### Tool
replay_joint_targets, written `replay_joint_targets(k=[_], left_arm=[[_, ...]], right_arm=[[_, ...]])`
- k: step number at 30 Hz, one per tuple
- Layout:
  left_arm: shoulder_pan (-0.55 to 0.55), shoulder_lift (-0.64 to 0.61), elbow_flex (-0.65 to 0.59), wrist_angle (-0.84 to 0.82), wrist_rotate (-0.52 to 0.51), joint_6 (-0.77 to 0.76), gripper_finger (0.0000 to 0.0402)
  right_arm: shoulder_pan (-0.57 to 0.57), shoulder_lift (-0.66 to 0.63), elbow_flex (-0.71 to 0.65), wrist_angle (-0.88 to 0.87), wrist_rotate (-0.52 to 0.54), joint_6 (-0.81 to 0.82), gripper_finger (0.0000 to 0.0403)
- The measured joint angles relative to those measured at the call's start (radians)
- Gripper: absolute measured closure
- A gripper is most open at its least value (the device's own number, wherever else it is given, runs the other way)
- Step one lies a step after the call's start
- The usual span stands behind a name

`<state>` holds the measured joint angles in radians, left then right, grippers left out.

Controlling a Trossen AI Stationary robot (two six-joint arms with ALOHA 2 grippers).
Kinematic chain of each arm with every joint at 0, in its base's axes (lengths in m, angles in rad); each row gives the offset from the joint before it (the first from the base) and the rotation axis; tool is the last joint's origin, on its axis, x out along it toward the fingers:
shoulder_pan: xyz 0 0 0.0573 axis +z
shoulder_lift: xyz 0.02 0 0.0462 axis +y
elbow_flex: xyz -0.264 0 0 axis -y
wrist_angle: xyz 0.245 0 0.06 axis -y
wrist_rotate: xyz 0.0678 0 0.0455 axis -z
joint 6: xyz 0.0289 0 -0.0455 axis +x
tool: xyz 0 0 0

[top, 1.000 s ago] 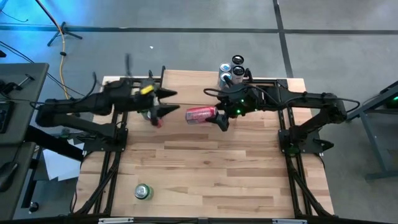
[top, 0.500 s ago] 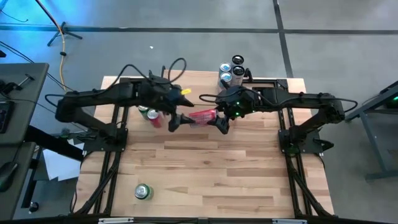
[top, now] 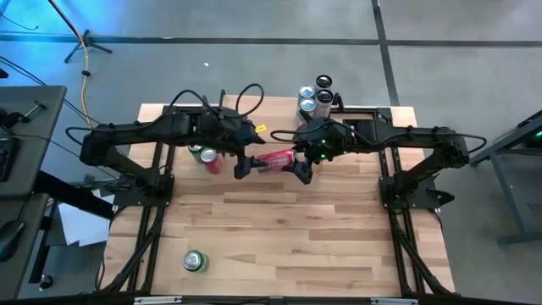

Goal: Place canned beverage on shelf
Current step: Put the bottom red soda can on the shelf

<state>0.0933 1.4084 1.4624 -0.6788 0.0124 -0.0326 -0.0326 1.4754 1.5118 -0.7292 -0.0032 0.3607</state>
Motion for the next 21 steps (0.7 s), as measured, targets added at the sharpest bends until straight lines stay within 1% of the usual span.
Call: replay_joint_targets(k=[10,21], left_arm=[[0.000,0.003,0.000,0.005,-0.001,0.000,0.0096],[0.000,0.003,0.000,0.049,-0.002,-0.003,0.0093]], right_arm=[[0.000,0.000,0.000,0.000,0.000,-0.007,0.0110],[0.000,0.000,0.000,0.000,-0.005,-0.007,0.0110]])
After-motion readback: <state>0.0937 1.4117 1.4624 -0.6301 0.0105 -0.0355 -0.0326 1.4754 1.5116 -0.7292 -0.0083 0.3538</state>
